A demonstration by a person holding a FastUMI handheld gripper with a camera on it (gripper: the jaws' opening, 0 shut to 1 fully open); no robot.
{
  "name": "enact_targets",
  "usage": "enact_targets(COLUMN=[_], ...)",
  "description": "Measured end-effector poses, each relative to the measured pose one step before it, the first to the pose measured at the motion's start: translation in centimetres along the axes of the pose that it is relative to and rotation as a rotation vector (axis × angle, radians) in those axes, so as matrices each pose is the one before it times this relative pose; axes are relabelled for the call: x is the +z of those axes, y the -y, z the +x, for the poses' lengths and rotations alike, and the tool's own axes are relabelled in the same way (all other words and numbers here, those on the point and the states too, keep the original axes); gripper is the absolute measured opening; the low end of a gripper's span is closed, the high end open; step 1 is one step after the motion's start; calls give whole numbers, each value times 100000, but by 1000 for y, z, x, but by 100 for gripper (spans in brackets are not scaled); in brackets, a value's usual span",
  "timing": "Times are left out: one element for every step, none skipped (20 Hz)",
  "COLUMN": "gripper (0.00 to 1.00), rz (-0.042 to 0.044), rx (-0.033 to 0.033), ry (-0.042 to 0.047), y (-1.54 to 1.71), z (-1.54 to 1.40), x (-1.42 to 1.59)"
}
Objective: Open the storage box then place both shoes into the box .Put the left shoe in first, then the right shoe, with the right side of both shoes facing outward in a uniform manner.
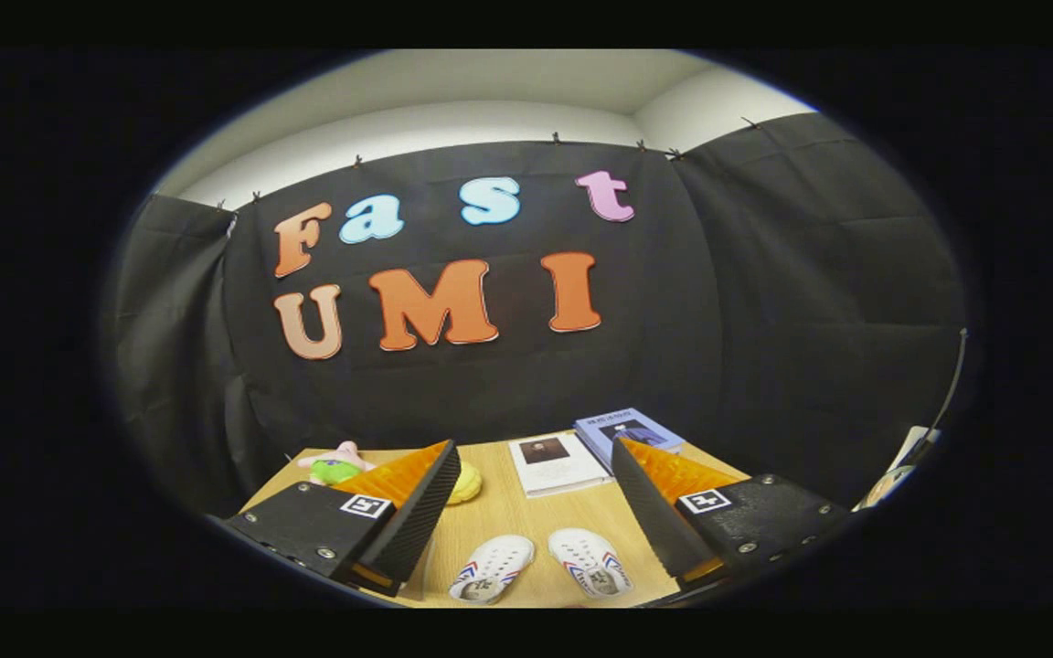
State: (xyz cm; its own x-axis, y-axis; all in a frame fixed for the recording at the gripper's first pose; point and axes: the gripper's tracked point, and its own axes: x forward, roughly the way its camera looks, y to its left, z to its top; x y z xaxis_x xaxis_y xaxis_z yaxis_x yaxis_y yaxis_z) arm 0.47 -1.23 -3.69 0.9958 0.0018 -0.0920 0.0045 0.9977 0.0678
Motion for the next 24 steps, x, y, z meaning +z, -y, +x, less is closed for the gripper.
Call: enact_targets(gripper=[98,99,98,98,98,98,98,98,99,98,98,98,98,98,98,98,98,98,98,98,98,98,98,98], rz=[1349,1864,1977,2000,1894,1911,2135,2490,3025,3192,3653,4527,5280,5693,5003,3558,2056,385,978,2379,3364,3461,3226,3177], rx=[1234,2083,2390,1730,1465,1963,2489,3553,3693,4155,4132,3890,4139,3444,2759,1435,172,396,1446,2205,2227,2238,2392,2150], ry=[-1569,-1778,-1456,-1275,-1634,-1776,-1954,-2444,-3255,-3338,-3038,-3355,-3766,-4111,-4731,-4998,-4166,-3000,-3779,-4240,-3995,-2774,-2031,-1973], y=[-214,-350,-434,-234,-17,-305,-363,-651,-725,-641,-598,-471,-483,-320,73,334,522,606,216,-6,-21,106,138,111], z=[172,253,253,363,363,386,386,540,422,513,551,606,700,757,611,719,675,792,509,370,573,614,594,567], x=[-599,-611,-557,-533,-786,-746,-929,-1044,-1206,-1165,-1121,-1090,-1281,-1216,-1229,-1335,-1174,-835,-1160,-1338,-998,-631,-400,-312])
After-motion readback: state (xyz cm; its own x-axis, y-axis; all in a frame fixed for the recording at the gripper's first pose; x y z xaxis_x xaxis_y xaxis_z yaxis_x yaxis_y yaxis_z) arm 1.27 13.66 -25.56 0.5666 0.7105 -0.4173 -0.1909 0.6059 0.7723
